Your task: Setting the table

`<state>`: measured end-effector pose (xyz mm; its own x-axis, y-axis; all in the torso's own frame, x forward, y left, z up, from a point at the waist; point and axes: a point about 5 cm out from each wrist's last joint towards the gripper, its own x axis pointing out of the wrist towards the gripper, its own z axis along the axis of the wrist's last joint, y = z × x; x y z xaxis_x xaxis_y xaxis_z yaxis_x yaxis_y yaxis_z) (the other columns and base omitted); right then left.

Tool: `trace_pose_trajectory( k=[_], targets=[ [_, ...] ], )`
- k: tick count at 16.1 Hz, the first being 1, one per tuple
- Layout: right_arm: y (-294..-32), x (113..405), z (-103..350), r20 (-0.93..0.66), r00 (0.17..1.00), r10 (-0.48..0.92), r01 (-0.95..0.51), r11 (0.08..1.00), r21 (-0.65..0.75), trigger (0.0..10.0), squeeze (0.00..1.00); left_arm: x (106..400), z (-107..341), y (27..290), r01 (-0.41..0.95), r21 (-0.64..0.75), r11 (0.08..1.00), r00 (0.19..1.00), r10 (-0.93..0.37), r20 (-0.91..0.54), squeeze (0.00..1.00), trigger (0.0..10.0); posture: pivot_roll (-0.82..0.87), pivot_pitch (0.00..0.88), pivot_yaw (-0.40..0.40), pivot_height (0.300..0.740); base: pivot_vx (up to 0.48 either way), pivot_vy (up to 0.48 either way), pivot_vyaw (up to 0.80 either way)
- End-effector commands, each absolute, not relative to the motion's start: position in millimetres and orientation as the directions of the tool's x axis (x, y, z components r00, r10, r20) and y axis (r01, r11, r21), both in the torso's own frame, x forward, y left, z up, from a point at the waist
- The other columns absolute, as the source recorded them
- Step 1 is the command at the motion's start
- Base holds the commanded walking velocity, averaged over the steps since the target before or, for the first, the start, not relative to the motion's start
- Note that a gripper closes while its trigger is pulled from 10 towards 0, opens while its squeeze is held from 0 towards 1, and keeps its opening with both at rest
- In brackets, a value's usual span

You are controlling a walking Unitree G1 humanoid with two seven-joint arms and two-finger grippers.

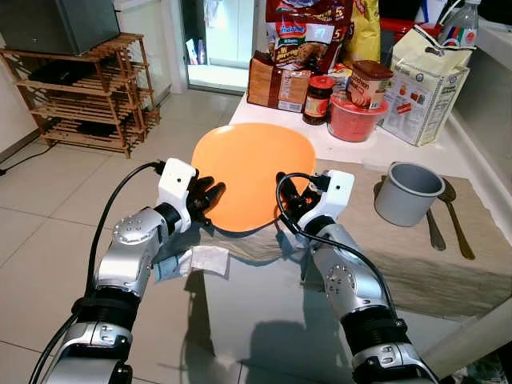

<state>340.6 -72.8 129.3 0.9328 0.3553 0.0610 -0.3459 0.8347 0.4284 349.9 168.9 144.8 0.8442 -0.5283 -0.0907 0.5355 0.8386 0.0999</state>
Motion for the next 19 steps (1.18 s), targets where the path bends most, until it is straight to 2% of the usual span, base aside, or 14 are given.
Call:
trace_pose_trajectory(
  k=[1, 3, 6, 9, 16, 19],
  targets=[
    [-75.6, 337.3, 112.9, -0.025, 0.936, 0.352, -0.314, 0.864, 0.394, 0.0, 0.0, 352.1, 156.5, 165.1, 0.545, 0.12, 0.83, 0.838, -0.542, -0.063, 0.0, 10.0, 0.01, 0.0, -0.043, 0.74, 0.0, 0.0, 0.0],
    [-68.3, 340.0, 132.7, 0.058, 0.924, 0.379, -0.37, 0.842, 0.393, 0.0, 0.0, 350.9, 161.6, 161.1, 0.546, 0.152, 0.824, 0.837, -0.545, -0.055, 0.0, 10.0, 0.01, 0.0, -0.044, 0.74, 0.0, 0.0, 0.0],
    [-59.0, 347.5, 171.4, 0.23, 0.876, 0.423, -0.472, 0.848, 0.239, 0.0, 0.0, 345.9, 161.3, 154.2, 0.537, 0.161, 0.828, 0.842, -0.538, -0.039, 0.0, 10.0, 0.02, 0.0, -0.052, 0.74, 0.0, 0.0, 0.0],
    [-63.5, 354.4, 199.1, 0.338, 0.85, 0.404, -0.467, 0.875, 0.129, 0.0, 0.0, 341.1, 157.9, 152.8, 0.509, 0.136, 0.85, 0.86, -0.51, -0.027, 0.0, 10.0, 0.03, 0.0, -0.057, 0.74, 0.0, 0.0, 0.0],
    [-86.2, 361.3, 213.9, 0.42, 0.855, 0.303, -0.347, 0.937, 0.031, 0.0, 0.0, 341.7, 198.7, 178.7, 0.339, 0.185, 0.922, 0.925, -0.363, 0.114, 0.0, 10.0, 0.03, 0.0, -0.053, 0.74, 0.0, 0.0, 0.0],
    [-99.4, 358.7, 235.2, 0.528, 0.81, 0.255, -0.249, 0.965, -0.084, 0.0, 0.0, 334.6, 206.8, 193.6, 0.285, 0.167, 0.944, 0.939, -0.31, 0.147, 0.0, 10.0, 0.03, 0.0, -0.05, 0.74, 0.0, 0.0, 0.0]
  ],
)
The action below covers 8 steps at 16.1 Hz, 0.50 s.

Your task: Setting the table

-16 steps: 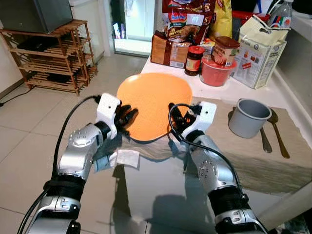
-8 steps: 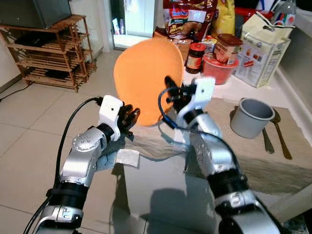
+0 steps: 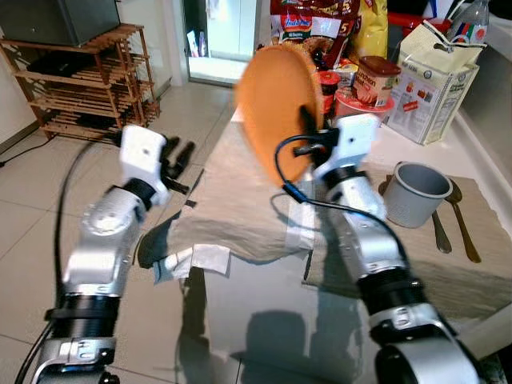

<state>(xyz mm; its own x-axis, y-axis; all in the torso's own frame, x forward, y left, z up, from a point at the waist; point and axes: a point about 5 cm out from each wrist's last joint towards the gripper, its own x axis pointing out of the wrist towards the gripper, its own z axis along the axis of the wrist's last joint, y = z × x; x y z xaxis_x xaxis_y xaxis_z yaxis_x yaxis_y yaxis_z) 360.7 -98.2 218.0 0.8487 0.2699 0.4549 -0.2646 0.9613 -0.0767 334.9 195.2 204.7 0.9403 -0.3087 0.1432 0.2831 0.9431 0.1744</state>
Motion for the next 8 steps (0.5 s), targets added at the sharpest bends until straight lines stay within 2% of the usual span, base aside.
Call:
trace_pose_trajectory(
  k=[1, 5, 8],
  targets=[
    [-102.1, 358.3, 238.1, 0.54, 0.804, 0.25, -0.233, 0.967, -0.101, 0.0, 0.0, 331.7, 205.7, 196.9, 0.274, 0.161, 0.948, 0.942, -0.298, 0.154, 0.0, 10.0, 0.03, 0.0, -0.05, 0.74, 0.0, 0.0, 0.0],
    [-137.6, 355.3, 232.1, 0.548, 0.816, 0.182, -0.068, 0.973, -0.222, 0.0, 0.0, 311.8, 192.5, 220.0, 0.197, 0.167, 0.966, 0.964, -0.222, 0.148, 0.0, 10.0, 0.02, 0.0, -0.05, 0.74, 0.0, 0.0, 0.0],
    [-153.2, 343.9, 236.9, 0.611, 0.774, 0.166, 0.096, 0.923, -0.372, 0.0, 0.0, 302.3, 190.8, 222.7, 0.174, 0.152, 0.973, 0.969, -0.197, 0.152, 0.0, 10.0, 0.02, 0.0, -0.05, 0.74, 0.0, 0.0, 0.0]
  ],
)
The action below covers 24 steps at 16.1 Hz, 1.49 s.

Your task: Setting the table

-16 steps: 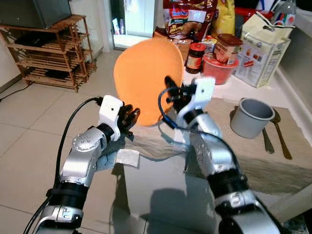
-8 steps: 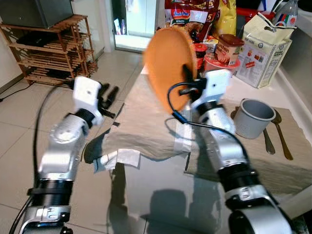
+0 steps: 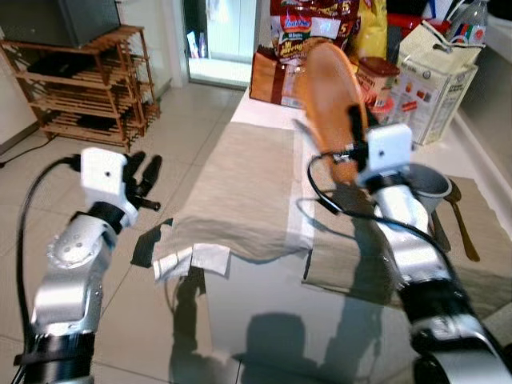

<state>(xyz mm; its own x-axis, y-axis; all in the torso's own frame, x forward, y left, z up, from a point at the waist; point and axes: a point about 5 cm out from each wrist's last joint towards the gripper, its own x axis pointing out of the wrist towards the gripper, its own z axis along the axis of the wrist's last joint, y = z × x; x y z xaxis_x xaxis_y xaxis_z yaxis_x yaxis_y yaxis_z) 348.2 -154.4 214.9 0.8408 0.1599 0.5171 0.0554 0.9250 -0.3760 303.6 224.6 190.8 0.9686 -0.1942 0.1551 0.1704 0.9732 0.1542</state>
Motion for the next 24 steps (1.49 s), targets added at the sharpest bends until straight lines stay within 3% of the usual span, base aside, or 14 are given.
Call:
trace_pose_trajectory(
  k=[1, 10, 13, 24],
  targets=[
    [-149.8, 339.2, 235.0, 0.619, 0.766, 0.174, 0.122, 0.906, -0.406, 0.0, 0.0, 301.4, 188.0, 221.6, 0.167, 0.135, 0.977, 0.972, -0.186, 0.145, 0.0, 10.0, 0.02, 0.0, -0.052, 0.74, 0.0, 0.0, 0.0],
    [-103.8, 332.3, 211.9, 0.571, 0.782, 0.248, -0.005, 0.92, -0.393, 0.0, 0.0, 316.3, 186.1, 202.9, 0.143, 0.064, 0.988, 0.974, -0.152, 0.166, 0.0, 10.0, 0.02, 0.0, -0.05, 0.74, 0.0, 0.0, 0.0],
    [-103.7, 332.8, 205.7, 0.543, 0.8, 0.253, -0.025, 0.92, -0.391, 0.0, 0.0, 319.3, 187.0, 197.2, 0.16, 0.03, 0.987, 0.972, -0.162, 0.168, 0.0, 10.0, 0.02, 0.0, -0.054, 0.74, 0.0, 0.0, 0.0],
    [-102.3, 334.6, 187.9, 0.462, 0.847, 0.264, -0.09, 0.927, -0.364, 0.0, 0.0, 325.1, 183.9, 194.2, 0.16, 0.05, 0.986, 0.974, -0.166, 0.155, 0.0, 10.0, 0.01, 0.0, -0.053, 0.74, -0.362, 0.0, 0.0]
  ],
)
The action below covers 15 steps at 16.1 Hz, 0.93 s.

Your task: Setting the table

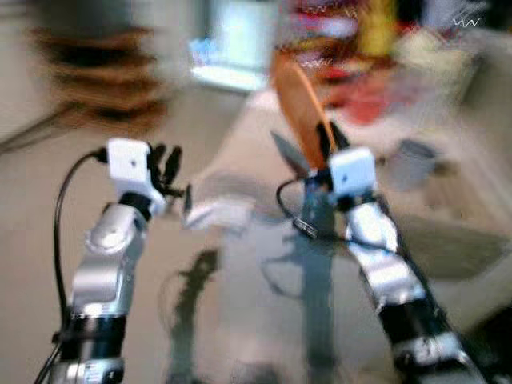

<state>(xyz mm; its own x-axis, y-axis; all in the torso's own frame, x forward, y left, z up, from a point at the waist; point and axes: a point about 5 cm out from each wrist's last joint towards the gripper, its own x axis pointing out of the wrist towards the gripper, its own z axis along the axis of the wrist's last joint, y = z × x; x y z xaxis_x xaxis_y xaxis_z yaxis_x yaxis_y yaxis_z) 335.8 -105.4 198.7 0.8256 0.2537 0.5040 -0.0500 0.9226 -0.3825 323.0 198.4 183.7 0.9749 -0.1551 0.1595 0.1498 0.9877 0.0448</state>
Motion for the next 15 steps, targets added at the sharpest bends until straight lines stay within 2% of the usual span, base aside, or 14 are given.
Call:
trace_pose_trajectory(
  k=[1, 3, 6, 15],
  targets=[
    [-102.1, 334.6, 187.9, 0.462, 0.847, 0.264, -0.091, 0.927, -0.364, 0.0, 0.0, 325.3, 183.8, 194.1, 0.16, 0.051, 0.986, 0.974, -0.166, 0.155, 0.0, 10.0, 0.01, 0.0, -0.052, 0.74, -0.345, 0.0, 0.0],
    [-101.2, 334.3, 186.4, 0.455, 0.849, 0.269, -0.098, 0.926, -0.364, 0.0, 0.0, 325.6, 183.7, 193.8, 0.163, 0.058, 0.985, 0.973, -0.17, 0.155, 0.0, 10.0, 0.01, 0.0, -0.052, 0.74, -0.33, 0.0, 0.0],
    [-98.2, 333.1, 183.0, 0.434, 0.852, 0.292, -0.126, 0.92, -0.371, 0.0, 0.0, 324.7, 185.1, 192.1, 0.18, 0.069, 0.981, 0.966, -0.19, 0.177, 0.0, 10.0, 0.01, 0.0, -0.051, 0.74, 0.0, 0.0, 0.0],
    [-97.4, 334.0, 169.9, 0.372, 0.878, 0.302, -0.172, 0.924, -0.343, 0.0, 0.0, 320.8, 166.7, 190.4, 0.183, 0.106, 0.977, 0.974, -0.195, 0.116, 0.0, 10.0, 0.01, 0.0, -0.049, 0.74, 0.0, 0.0, -0.75]
  ],
)
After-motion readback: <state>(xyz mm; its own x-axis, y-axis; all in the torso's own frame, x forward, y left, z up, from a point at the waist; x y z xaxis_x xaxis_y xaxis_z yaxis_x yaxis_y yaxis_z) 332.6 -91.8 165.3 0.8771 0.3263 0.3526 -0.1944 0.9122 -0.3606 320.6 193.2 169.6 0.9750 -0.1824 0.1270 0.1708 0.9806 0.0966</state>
